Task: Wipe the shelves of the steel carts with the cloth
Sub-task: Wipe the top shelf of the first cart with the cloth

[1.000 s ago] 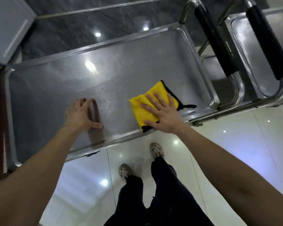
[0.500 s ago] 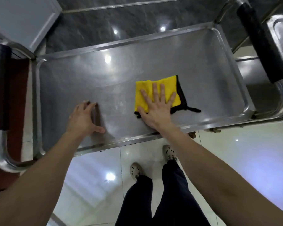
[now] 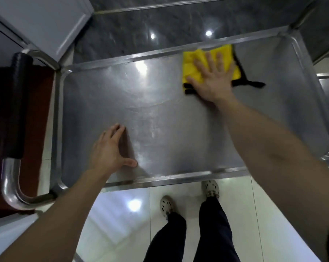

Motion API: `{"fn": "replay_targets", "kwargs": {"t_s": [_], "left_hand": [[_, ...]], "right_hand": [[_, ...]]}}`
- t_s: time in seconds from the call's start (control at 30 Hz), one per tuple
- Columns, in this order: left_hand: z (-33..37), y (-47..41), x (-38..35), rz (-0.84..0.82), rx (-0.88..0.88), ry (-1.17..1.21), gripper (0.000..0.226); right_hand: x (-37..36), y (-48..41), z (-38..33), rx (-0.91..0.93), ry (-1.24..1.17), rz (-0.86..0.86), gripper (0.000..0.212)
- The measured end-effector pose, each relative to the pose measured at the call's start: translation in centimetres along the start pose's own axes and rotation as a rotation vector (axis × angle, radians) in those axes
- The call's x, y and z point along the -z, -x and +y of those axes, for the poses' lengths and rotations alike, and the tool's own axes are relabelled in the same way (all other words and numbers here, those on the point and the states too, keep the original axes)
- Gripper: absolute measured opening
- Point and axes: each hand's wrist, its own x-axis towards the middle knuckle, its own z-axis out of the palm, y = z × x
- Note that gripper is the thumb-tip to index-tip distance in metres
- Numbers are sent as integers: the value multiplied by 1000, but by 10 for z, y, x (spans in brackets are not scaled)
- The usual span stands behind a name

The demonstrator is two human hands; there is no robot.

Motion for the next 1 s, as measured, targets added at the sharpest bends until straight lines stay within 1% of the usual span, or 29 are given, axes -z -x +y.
{"fn": "replay_targets", "kwargs": {"t_s": [0.07,0.1,0.17,0.2,0.27,0.37,0.43,0.47,0.53,0.7,0.77,0.83,0.87,0.93,1.0], "left_hand": [[6,3,0,-13,-2,13,145],[8,4,0,-15,2,21,145],[8,5,1,-20,11,18,144],[7,4,0,-18,8,11,144],[3,1,-2,-8,1,2,144],[-3,-4,-6,18,-12,5,146],[-7,-7,-10,43,-14,13,148],[-9,-8,-12,49,-9,23,150],[-13,-9,-16,55,-10,63,151],[-17,-6,-19,77,-39,102,153],[-17,1,-18,110,-46,107,150],[-20,13,-19,187,-38,73,143],[-24,21,-22,232,-42,58,138],[-39,41,-32,292,-41,106,131],[-64,61,-46,299,-26,161,134]], "right_hand": [[5,-1,26,-181,-25,36,82],[5,-3,23,-245,-35,42,82],[1,-11,-7,-341,-54,47,85],[-3,-15,-30,-352,-62,49,87],[-13,-23,-81,-245,-68,40,88],[-31,-28,-162,53,-17,10,85],[-40,-20,-199,229,32,-38,83],[-42,-15,-207,287,41,-60,83],[-43,2,-202,338,26,-69,81],[-41,86,-148,346,28,-42,78],[-42,133,-126,315,31,3,77],[-46,179,-111,270,46,37,77],[-47,199,-106,248,57,36,78],[-49,227,-104,214,74,16,79],[-46,235,-106,176,74,-14,80]]}}
